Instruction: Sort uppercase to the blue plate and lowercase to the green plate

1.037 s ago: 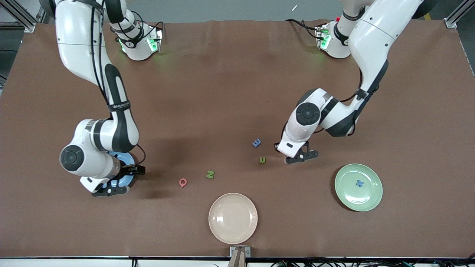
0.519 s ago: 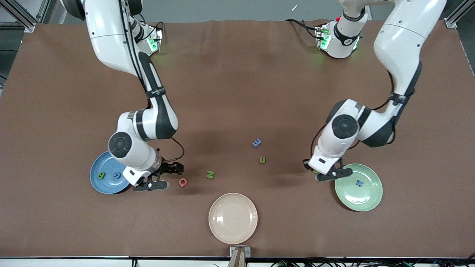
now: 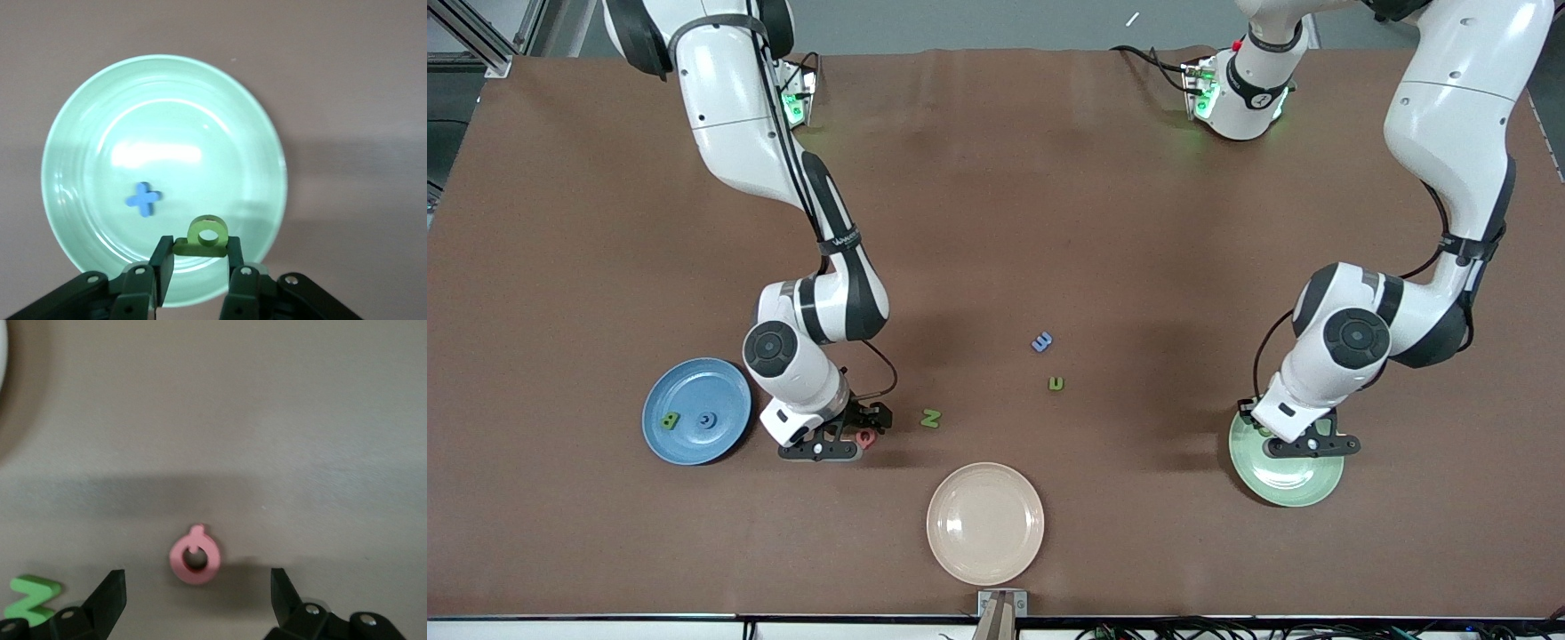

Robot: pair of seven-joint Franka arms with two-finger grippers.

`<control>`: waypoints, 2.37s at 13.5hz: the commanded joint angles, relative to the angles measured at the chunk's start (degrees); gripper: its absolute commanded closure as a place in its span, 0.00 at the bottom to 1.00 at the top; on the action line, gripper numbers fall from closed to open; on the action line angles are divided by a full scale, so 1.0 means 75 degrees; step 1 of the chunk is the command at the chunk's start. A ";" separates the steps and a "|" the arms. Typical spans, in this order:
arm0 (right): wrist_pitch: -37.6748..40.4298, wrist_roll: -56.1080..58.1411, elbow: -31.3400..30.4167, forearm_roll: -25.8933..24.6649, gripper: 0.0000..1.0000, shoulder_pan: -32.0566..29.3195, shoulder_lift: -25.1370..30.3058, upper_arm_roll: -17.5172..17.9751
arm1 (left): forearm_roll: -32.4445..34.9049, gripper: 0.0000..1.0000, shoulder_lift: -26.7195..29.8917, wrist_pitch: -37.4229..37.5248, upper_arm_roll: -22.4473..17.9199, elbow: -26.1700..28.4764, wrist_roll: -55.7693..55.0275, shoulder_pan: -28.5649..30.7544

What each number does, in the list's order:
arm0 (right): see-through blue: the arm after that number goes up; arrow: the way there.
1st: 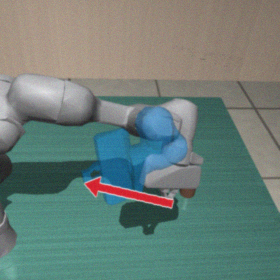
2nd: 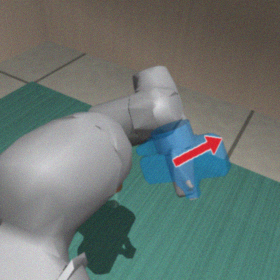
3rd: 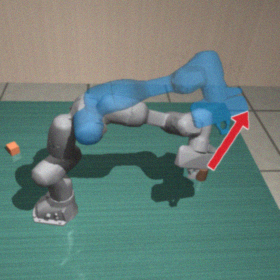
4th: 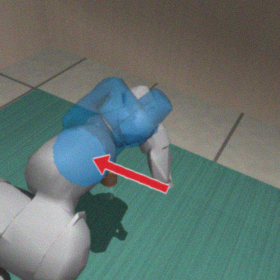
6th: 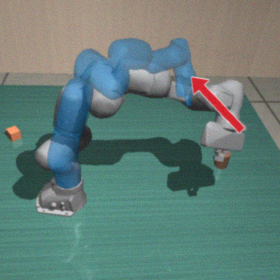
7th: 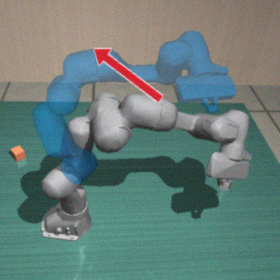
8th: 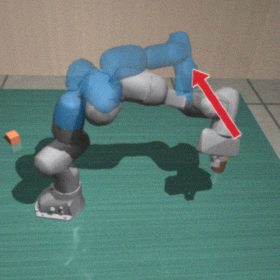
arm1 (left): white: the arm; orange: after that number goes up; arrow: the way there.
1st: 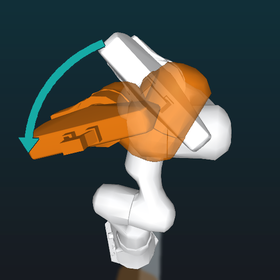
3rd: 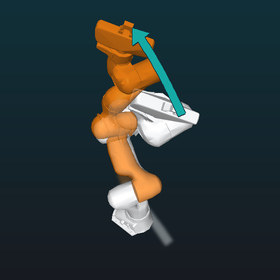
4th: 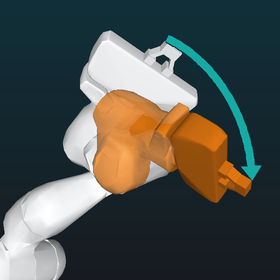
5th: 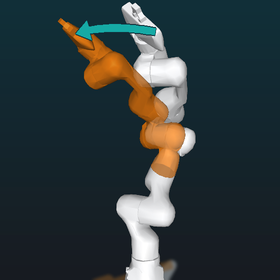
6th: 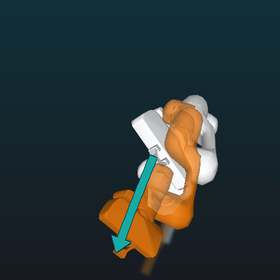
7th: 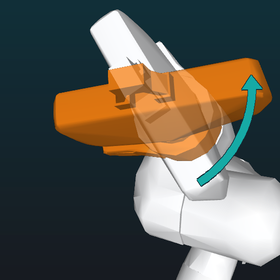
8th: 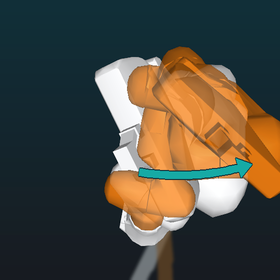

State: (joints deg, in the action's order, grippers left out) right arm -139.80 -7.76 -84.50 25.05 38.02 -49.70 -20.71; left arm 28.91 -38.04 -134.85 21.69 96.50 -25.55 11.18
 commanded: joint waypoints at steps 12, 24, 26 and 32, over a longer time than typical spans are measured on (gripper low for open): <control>-0.0544 -0.0090 0.0427 0.0070 0.49 0.0028 -0.0545 -0.0027 | 0.0048 0.00 -0.0213 0.0145 0.0716 -0.0410 -0.0984 -0.0200; -0.0439 -0.0183 0.0368 0.0082 0.96 0.0028 -0.0404 -0.0027 | 0.0083 0.25 -0.1302 0.0121 0.0647 -0.1371 -0.2652 -0.3001; -0.0427 -0.0184 0.0368 0.0129 0.99 0.0028 -0.0393 -0.0027 | 0.0083 0.30 -0.1466 0.0110 0.0647 -0.1394 -0.2781 -0.3130; 0.0556 -0.0137 0.0579 0.0083 1.00 -0.0077 -0.0123 -0.0109 | 0.0118 0.37 -0.1783 0.0051 0.0262 -0.1852 -0.2770 -0.3762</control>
State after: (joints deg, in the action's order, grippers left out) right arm -137.91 -8.75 -79.91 25.17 38.00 -52.44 -21.47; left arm 28.94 -50.32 -134.86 25.81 84.85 -45.42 -14.45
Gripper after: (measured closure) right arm 0.930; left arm 0.357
